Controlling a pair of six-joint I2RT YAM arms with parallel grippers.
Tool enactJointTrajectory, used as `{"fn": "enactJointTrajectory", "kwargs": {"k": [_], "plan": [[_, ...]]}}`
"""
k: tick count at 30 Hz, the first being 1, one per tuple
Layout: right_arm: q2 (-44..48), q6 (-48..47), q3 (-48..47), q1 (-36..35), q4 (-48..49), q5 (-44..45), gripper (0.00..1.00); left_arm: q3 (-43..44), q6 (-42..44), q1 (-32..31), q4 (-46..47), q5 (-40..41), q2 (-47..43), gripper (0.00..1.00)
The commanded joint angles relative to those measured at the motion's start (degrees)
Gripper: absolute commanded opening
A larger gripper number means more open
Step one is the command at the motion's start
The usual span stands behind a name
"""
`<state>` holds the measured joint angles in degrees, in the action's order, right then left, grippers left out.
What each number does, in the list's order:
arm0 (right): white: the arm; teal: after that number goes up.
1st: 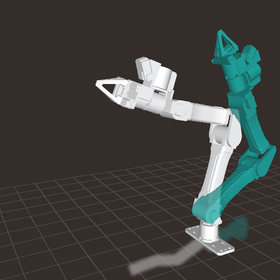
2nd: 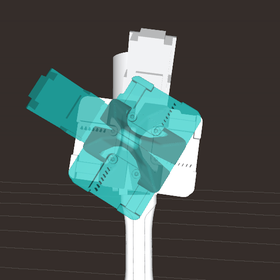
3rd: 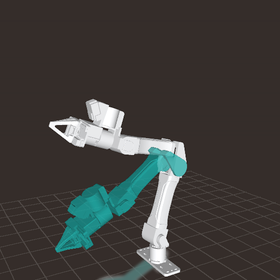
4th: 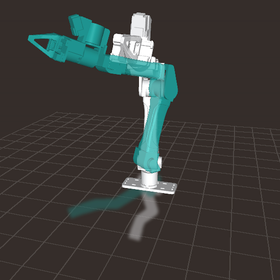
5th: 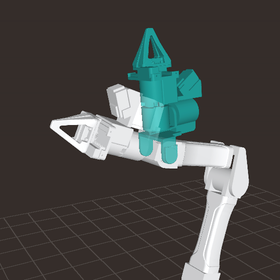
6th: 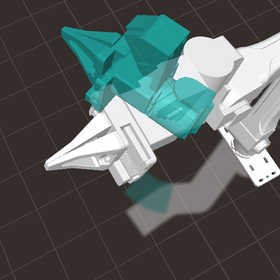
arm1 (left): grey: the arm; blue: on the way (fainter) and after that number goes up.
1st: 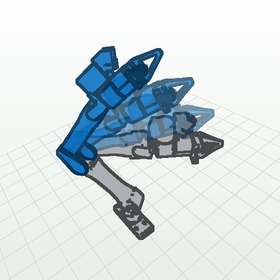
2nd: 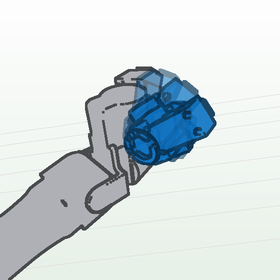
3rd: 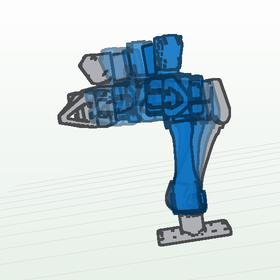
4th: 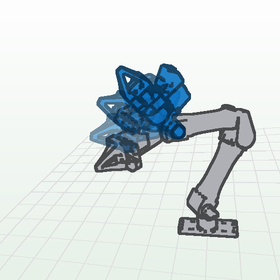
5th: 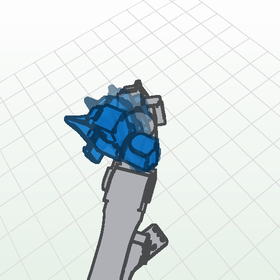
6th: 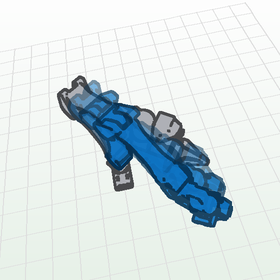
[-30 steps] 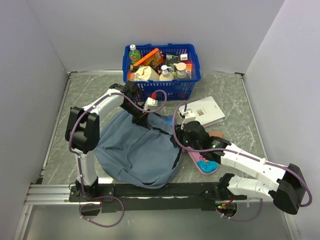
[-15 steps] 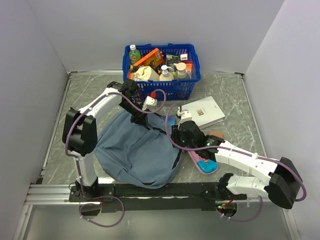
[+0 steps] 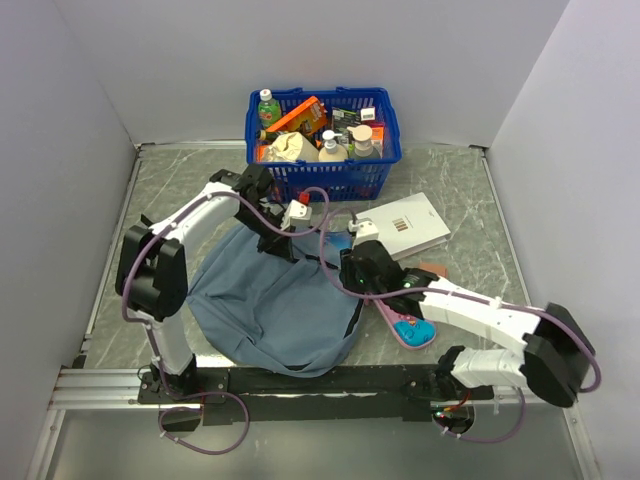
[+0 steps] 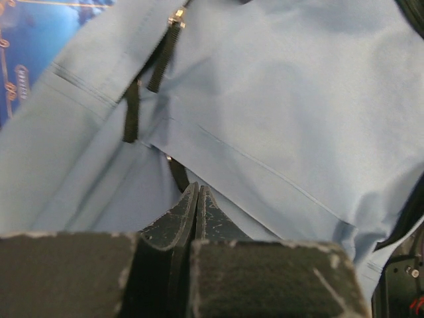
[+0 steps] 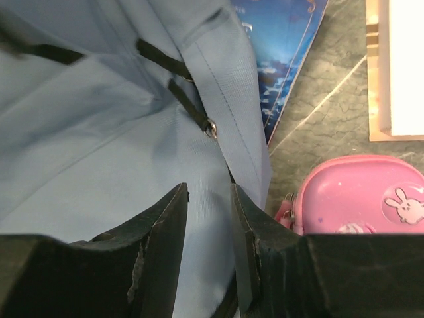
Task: Pack the student bag
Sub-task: Unzip the student bag at the center of the board.
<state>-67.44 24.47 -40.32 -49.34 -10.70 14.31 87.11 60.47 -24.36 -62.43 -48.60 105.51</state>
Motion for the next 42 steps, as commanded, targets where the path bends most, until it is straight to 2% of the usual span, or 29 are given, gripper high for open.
{"fn": "enactJointTrajectory", "kwargs": {"k": [1,7,11,17,22,27,28,29,31,42], "plan": [[-6.0,-3.9,-4.9,-0.1,2.7,2.1,0.39,-3.2,0.4,-0.3,0.8,-0.6,-5.8,0.01],[-14.2,-6.4,-10.2,-0.1,0.7,7.1,0.47,-7.3,-0.3,-0.3,2.1,0.3,-9.0,0.01],[-16.0,-6.7,-11.1,0.0,1.2,8.0,0.46,-8.6,-0.4,-0.2,2.6,0.5,-10.1,0.01],[-16.1,-5.6,-11.0,0.1,4.0,4.7,0.45,-9.7,-1.3,-0.2,3.3,0.1,-11.5,0.01],[-20.5,-5.7,-13.6,0.7,2.8,3.6,0.34,-9.9,-1.2,-0.2,2.8,0.3,-12.9,0.01],[-22.4,-7.0,-12.9,0.7,4.4,2.9,0.29,-10.4,-1.1,0.0,2.7,1.4,-15.0,0.01],[-22.7,-6.7,-13.0,0.7,4.1,3.6,0.23,-10.6,-1.1,0.0,2.6,1.6,-15.2,0.01],[-23.2,-6.2,-13.6,0.7,3.7,4.5,0.09,-10.7,-1.0,0.0,2.3,1.8,-15.5,0.01],[-24.8,-5.5,-14.9,1.4,1.0,6.3,0.01,-10.9,-0.4,0.0,1.1,2.2,-15.6,0.01],[-29.1,-0.5,-19.0,6.7,-5.0,8.0,0.00,-17.8,2.5,2.6,-2.4,3.3,-19.9,0.01]]}}
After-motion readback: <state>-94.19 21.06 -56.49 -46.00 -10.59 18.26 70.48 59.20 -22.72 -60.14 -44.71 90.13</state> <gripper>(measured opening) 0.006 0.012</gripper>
